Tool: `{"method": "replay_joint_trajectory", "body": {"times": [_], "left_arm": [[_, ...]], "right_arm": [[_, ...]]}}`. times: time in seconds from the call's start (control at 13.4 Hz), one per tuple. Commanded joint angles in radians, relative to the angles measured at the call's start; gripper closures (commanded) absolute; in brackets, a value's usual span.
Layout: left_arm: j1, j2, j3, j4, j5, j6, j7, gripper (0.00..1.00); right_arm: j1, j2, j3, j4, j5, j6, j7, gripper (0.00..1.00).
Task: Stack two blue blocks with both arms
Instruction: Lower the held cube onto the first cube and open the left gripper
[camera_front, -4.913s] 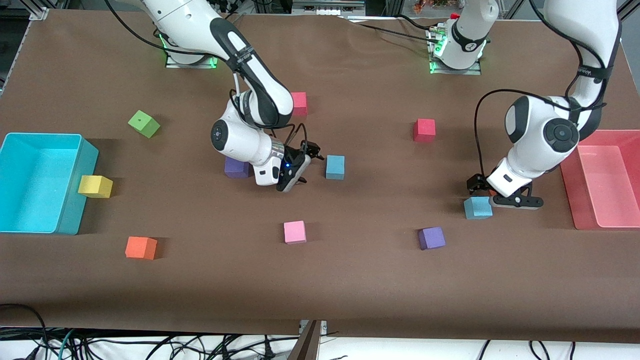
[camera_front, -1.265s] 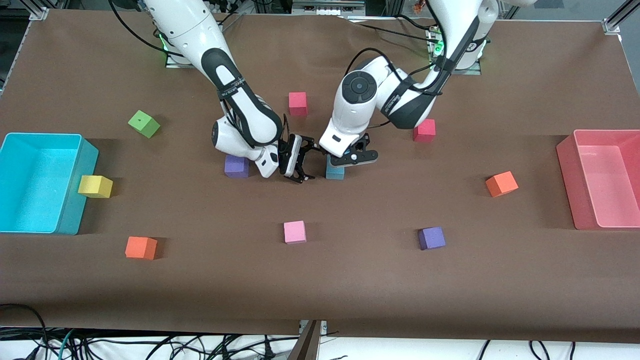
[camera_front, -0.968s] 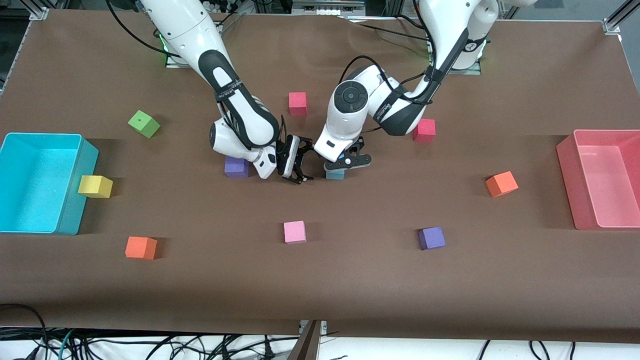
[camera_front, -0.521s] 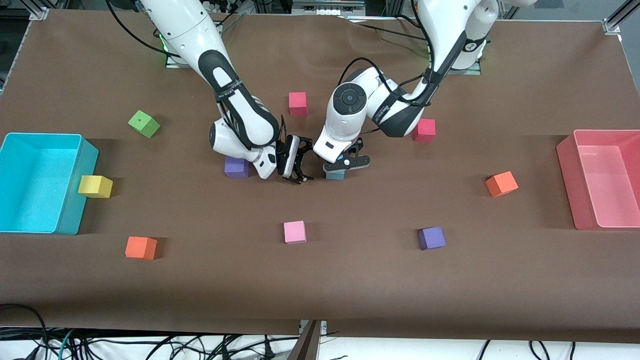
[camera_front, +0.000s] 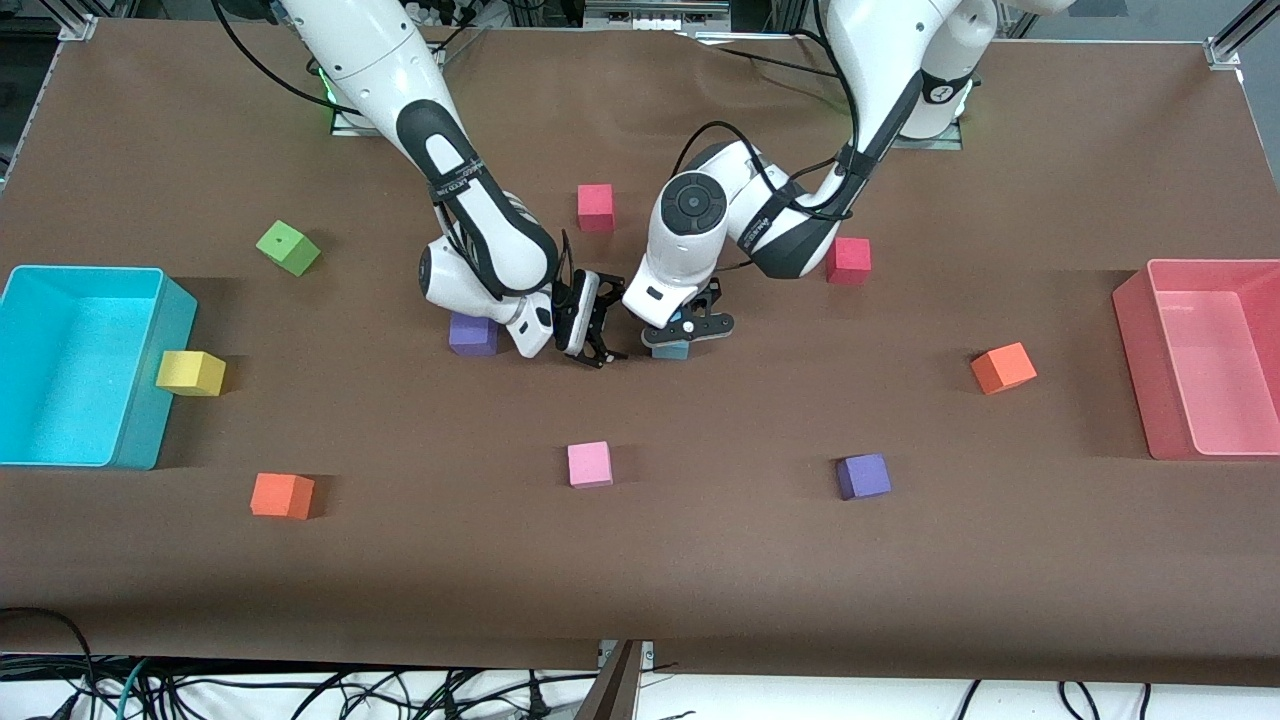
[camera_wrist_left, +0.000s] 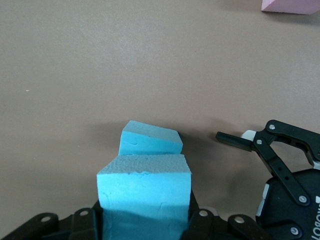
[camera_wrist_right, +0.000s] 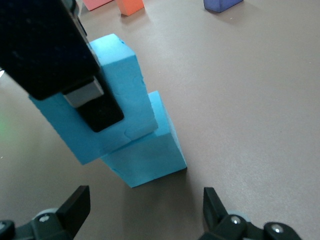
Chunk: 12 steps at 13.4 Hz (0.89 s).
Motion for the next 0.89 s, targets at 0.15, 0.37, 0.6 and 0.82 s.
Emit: {"method": "replay_joint_trajectory", "body": {"times": [0.15, 0.37, 0.6, 0.82], "left_arm": [[-0.021, 0.023, 0.019, 0.027, 0.001, 0.011, 0.001, 1.00], [-0.024, 0.023, 0.019, 0.027, 0.001, 0.011, 0.004, 1.00], [-0.024, 0.023, 0.024, 0.027, 0.002, 0.011, 0.009, 1.00], [-0.024, 0.021, 0.026, 0.027, 0.002, 0.012, 0.029, 1.00]], "right_arm": [[-0.013, -0.015, 0.013, -0.017, 0.026, -0.011, -0.030, 0.00], [-0.013, -0.015, 0.013, -0.017, 0.026, -0.009, -0.031, 0.00], [-0.014, -0.015, 0.013, -0.017, 0.026, -0.009, -0.030, 0.00], [-0.014, -0.015, 0.013, -0.016, 0.026, -0.011, -0.030, 0.00]]}}
